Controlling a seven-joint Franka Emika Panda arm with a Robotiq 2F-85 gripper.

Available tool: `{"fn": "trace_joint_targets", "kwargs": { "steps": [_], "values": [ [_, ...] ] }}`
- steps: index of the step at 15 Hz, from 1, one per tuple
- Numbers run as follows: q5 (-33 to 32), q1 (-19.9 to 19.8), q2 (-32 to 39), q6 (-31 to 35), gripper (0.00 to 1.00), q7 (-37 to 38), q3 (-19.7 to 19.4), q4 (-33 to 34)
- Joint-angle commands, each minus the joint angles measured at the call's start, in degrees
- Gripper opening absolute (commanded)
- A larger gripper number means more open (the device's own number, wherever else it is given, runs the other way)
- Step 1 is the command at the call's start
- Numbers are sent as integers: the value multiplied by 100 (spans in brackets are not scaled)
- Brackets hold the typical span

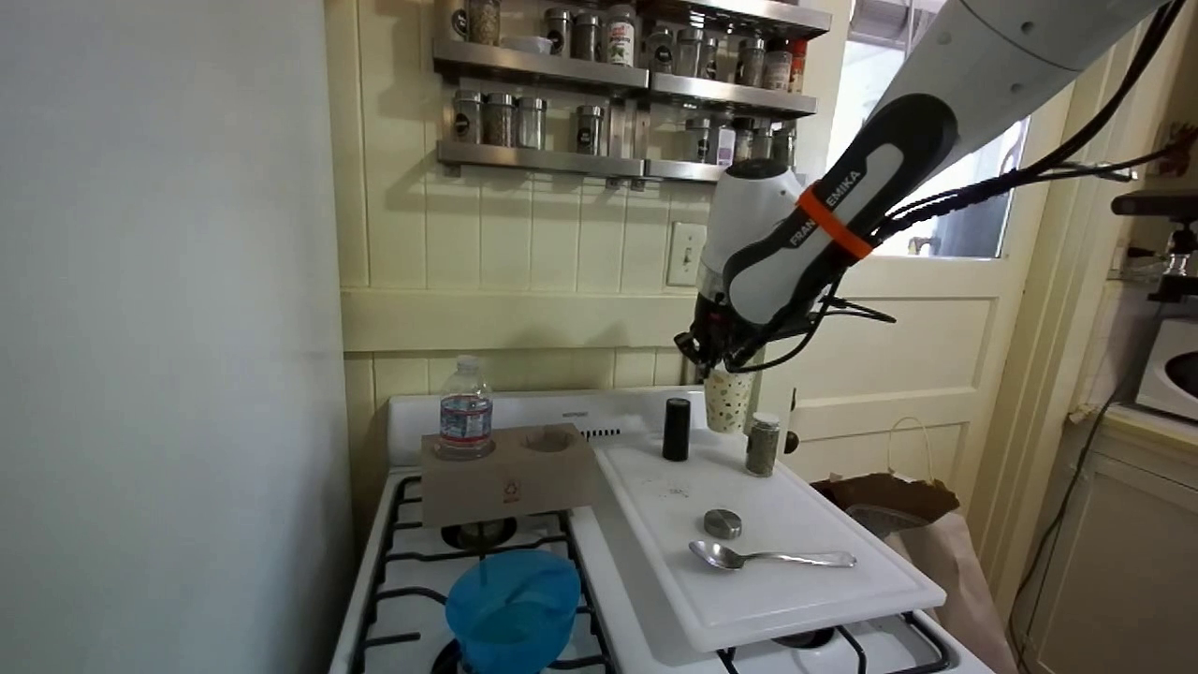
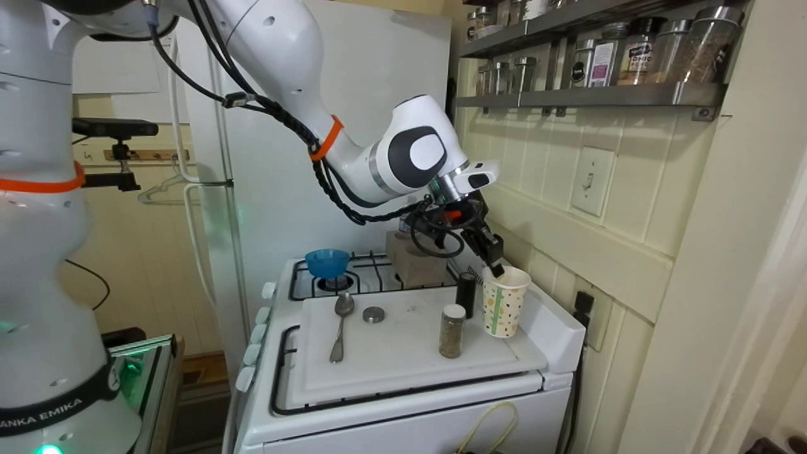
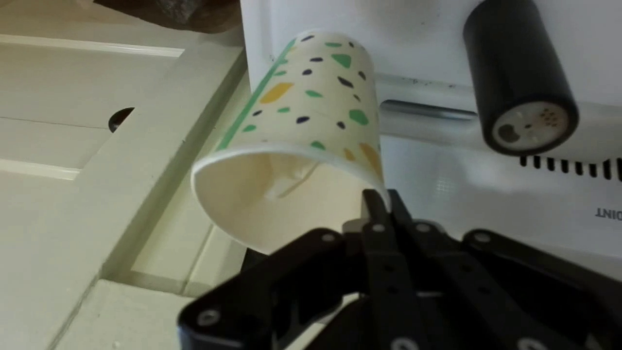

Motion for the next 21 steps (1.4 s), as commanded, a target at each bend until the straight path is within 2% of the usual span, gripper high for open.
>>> {"fn": "trace_joint_targets", "kwargs": {
  "steps": [1, 16, 17, 18, 21],
  "values": [
    [-394, 141, -28, 91, 1, 489, -123, -130],
    [-656, 193, -51, 78, 1, 1121, -110, -395],
    [-682, 196, -54, 78, 9, 1160, -117, -397],
    [-716, 201, -54, 72, 29, 1196, -124, -394],
    [-814, 206, -67, 39, 49, 1291, -138, -377]
  ]
}}
